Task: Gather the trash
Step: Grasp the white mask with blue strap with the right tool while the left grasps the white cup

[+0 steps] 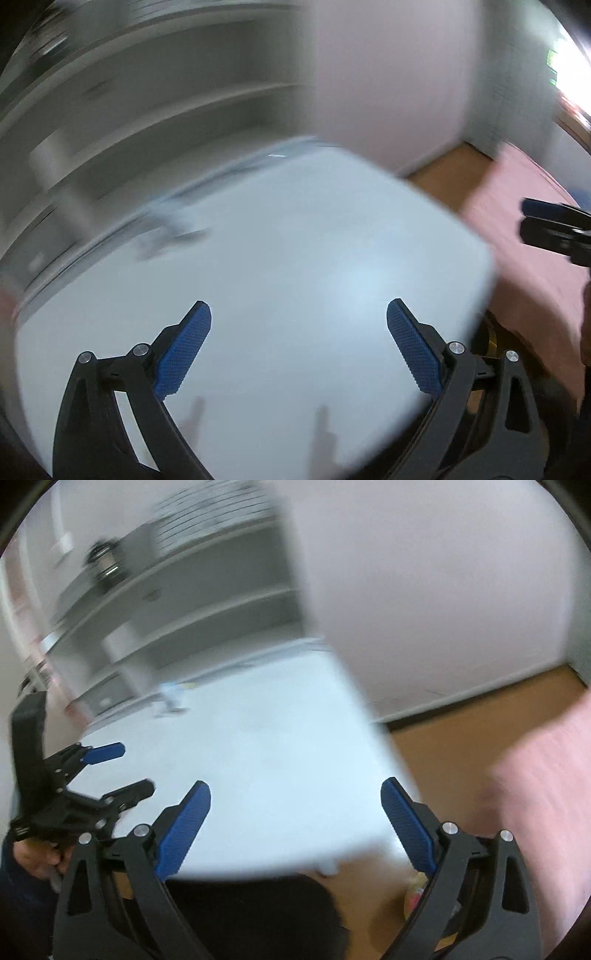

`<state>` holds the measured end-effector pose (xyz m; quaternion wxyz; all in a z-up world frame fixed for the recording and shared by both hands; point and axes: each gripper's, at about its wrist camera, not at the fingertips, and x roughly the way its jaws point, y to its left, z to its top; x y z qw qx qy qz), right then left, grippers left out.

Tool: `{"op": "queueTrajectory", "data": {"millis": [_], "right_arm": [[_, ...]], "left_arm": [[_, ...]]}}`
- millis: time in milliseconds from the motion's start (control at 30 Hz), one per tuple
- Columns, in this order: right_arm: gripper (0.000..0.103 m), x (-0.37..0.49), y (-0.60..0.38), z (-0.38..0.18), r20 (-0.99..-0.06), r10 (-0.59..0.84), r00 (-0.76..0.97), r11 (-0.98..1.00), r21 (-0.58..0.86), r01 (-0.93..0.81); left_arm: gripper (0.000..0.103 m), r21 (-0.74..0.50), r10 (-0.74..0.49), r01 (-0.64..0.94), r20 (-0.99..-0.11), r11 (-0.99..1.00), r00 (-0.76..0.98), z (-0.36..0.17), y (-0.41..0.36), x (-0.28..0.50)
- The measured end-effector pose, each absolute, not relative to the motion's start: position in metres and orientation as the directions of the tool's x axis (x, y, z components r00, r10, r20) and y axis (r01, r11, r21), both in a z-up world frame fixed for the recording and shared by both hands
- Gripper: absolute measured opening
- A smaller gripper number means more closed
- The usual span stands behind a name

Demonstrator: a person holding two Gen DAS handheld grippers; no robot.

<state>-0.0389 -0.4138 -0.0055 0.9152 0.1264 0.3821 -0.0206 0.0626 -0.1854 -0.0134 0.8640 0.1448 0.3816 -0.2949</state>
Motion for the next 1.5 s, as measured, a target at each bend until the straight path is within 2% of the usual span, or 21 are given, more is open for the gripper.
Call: {"op": "queueTrajectory", "data": {"millis": [133,267,433,667,733,767,800,833,867,1100,1300,1367,1400,1433,1500], "right_arm": [[0.09,0.052,-0.345,-0.008,-0.722,0.19,0.665,0.967,0.253,-0.002],[0.09,0.133,-0.293,-0.01,-0.751,0.23,0.619,0.969,0.238,-0.071],[0.089,0.219,-0.262,-0.029,-0.802,0.225,0.553,0.974,0.206,-0.097],[0.083,0.281,-0.245,-0.065,-0.86,0.212,0.464,0.977,0.181,-0.112],[0.076,0.289,-0.239,-0.075,-0.876,0.195,0.441,0.98,0.158,-0.12],[0.063,0.293,-0.238,-0.079,-0.883,0.191,0.429,0.98,0.15,-0.126],[0.035,0.294,-0.237,-0.081,-0.886,0.192,0.422,0.98,0.15,-0.131],[0.024,0.295,-0.237,-0.082,-0.887,0.196,0.417,0.979,0.154,-0.133],[0.019,0.294,-0.24,-0.081,-0.881,0.204,0.426,0.978,0.164,-0.131],[0.017,0.267,-0.273,-0.033,-0.793,0.286,0.538,0.958,0.248,-0.143],[0.017,0.234,-0.309,-0.026,-0.776,0.282,0.564,0.958,0.265,-0.113],[0.017,0.22,-0.322,-0.027,-0.776,0.271,0.569,0.959,0.267,-0.094],[0.017,0.212,-0.33,-0.029,-0.775,0.267,0.572,0.96,0.269,-0.083],[0.017,0.202,-0.338,-0.029,-0.775,0.26,0.577,0.96,0.269,-0.071],[0.017,0.182,-0.356,-0.029,-0.772,0.243,0.588,0.962,0.27,-0.042]], "left_arm": [[0.093,-0.029,-0.347,0.499,-0.754,0.866,0.558,-0.017,-0.108,0.101],[0.093,-0.042,-0.307,0.423,-0.752,0.905,0.583,-0.02,-0.052,0.119],[0.093,-0.071,-0.313,0.411,-0.767,0.909,0.56,-0.027,-0.041,0.136],[0.093,-0.086,-0.348,0.461,-0.779,0.883,0.521,-0.042,-0.058,0.167],[0.093,-0.091,-0.354,0.47,-0.785,0.878,0.508,-0.046,-0.065,0.176],[0.093,-0.091,-0.353,0.473,-0.79,0.876,0.502,-0.049,-0.07,0.18],[0.093,-0.089,-0.349,0.474,-0.795,0.876,0.497,-0.051,-0.074,0.187],[0.093,-0.088,-0.346,0.473,-0.797,0.877,0.495,-0.052,-0.077,0.19],[0.093,-0.089,-0.344,0.469,-0.8,0.879,0.492,-0.053,-0.081,0.196],[0.093,-0.082,-0.342,0.477,-0.803,0.875,0.489,-0.059,-0.113,0.232],[0.092,-0.054,-0.314,0.478,-0.817,0.877,0.484,-0.07,-0.146,0.255],[0.08,-0.035,-0.301,0.479,-0.817,0.877,0.492,-0.072,-0.152,0.256],[0.066,-0.023,-0.292,0.48,-0.82,0.877,0.493,-0.073,-0.154,0.255],[0.046,-0.008,-0.278,0.484,-0.826,0.875,0.49,-0.075,-0.157,0.255],[0.03,0.021,-0.256,0.478,-0.824,0.878,0.506,-0.074,-0.159,0.251]]}}
